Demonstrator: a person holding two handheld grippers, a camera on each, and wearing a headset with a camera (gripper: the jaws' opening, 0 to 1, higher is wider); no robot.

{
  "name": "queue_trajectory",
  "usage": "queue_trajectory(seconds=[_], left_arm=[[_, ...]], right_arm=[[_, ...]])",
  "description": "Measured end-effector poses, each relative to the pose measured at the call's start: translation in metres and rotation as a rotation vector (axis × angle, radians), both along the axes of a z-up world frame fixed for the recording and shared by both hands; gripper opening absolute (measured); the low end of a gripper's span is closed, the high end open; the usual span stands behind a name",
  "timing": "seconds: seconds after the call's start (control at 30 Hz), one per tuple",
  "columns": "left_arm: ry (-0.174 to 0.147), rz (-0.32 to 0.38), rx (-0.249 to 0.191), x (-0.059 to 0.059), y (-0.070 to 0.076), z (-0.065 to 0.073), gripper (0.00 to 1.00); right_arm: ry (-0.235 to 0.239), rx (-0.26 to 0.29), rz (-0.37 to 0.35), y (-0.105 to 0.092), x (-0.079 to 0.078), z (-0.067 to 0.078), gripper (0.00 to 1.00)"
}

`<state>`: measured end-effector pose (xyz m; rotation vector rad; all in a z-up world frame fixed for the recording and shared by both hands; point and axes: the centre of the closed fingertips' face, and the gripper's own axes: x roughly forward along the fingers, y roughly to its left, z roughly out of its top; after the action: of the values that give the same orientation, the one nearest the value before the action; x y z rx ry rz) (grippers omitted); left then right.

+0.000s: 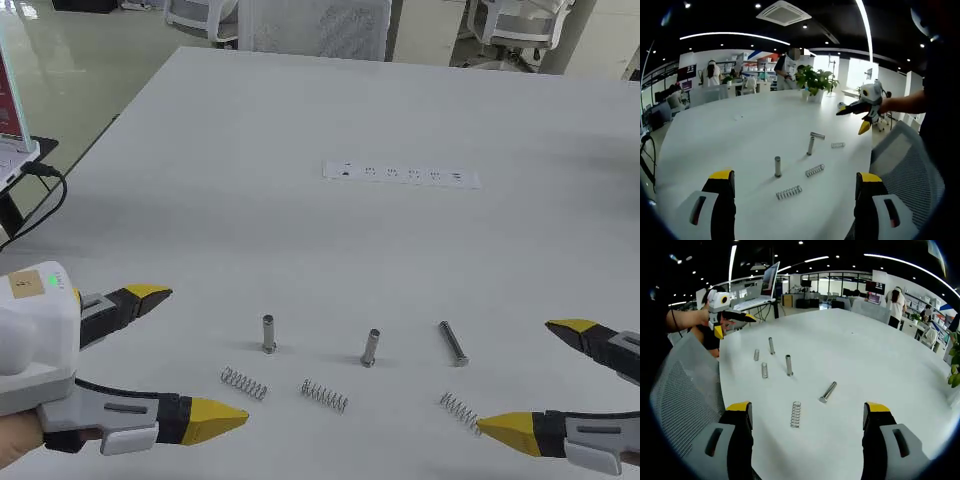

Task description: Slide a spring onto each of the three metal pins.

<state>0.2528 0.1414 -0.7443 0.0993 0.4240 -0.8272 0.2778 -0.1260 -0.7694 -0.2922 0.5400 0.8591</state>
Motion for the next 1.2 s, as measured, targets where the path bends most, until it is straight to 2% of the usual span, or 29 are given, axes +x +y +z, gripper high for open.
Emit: queue_trajectory(seconds=[0.27,0.33,0.43,1.2], left_arm=[[0.004,-0.005,0.005,0.0001,-0.0012,-0.0010,0.98],[-0.006,0.005,0.027,0.0026,0.0009,-0.0025,0.98],[-0.002,0.007,0.005,0.0030,-0.0010,-0.0005,0.98],[0.012,-0.009,0.010,0.0000,-0.0052,-0.0079,0.98]], right_arm=[[0.000,0.003,-0.007,-0.0003,-0.0002,-0.0008,0.92],[-0.001,0.013,-0.008,0.0007,0.0000,0.0006,0.92],[-0.005,0.014,-0.008,0.0010,0.0005,0.0015,0.92],[0.028,0.000,-0.010,-0.0050,-0.0044,-0.0042,0.90]])
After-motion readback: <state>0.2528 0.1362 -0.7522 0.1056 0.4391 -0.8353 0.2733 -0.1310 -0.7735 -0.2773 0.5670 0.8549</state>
